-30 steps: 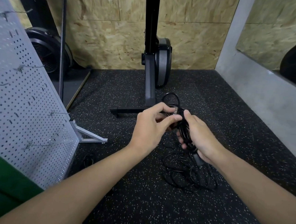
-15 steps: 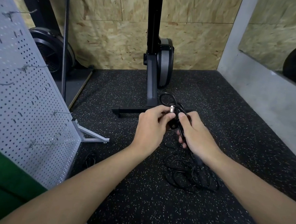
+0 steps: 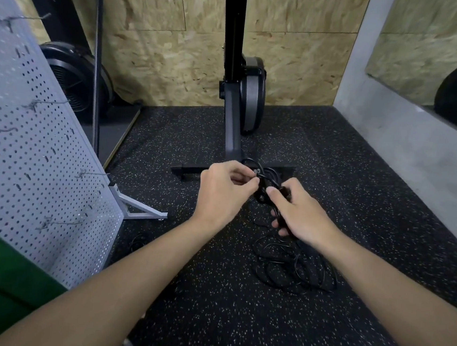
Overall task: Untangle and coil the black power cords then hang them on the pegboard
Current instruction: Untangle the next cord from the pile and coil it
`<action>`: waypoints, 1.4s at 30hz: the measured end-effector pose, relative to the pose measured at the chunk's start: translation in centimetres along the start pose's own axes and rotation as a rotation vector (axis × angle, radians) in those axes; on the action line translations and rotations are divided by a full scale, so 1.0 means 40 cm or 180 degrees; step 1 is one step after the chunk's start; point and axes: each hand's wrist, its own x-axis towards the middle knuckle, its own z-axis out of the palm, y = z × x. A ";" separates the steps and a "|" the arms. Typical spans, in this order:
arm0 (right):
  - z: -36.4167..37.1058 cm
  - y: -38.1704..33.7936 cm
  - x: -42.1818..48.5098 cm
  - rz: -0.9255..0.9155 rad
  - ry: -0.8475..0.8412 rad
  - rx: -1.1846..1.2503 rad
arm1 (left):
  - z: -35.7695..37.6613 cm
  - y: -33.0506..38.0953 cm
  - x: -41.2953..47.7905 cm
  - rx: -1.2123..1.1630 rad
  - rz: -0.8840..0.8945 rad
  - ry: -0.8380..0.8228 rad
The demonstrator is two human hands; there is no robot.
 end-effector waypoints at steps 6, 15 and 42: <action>0.001 0.022 0.014 -0.0071 -0.0042 0.0090 | 0.000 -0.014 0.003 -0.0060 0.0049 -0.0074; 0.016 0.003 0.020 0.0317 -0.0488 0.1320 | -0.023 -0.016 0.037 -0.0468 -0.0085 0.0045; 0.133 0.000 0.059 -0.0125 -0.0926 0.0027 | -0.126 -0.159 -0.048 -0.1062 -0.1652 -0.1027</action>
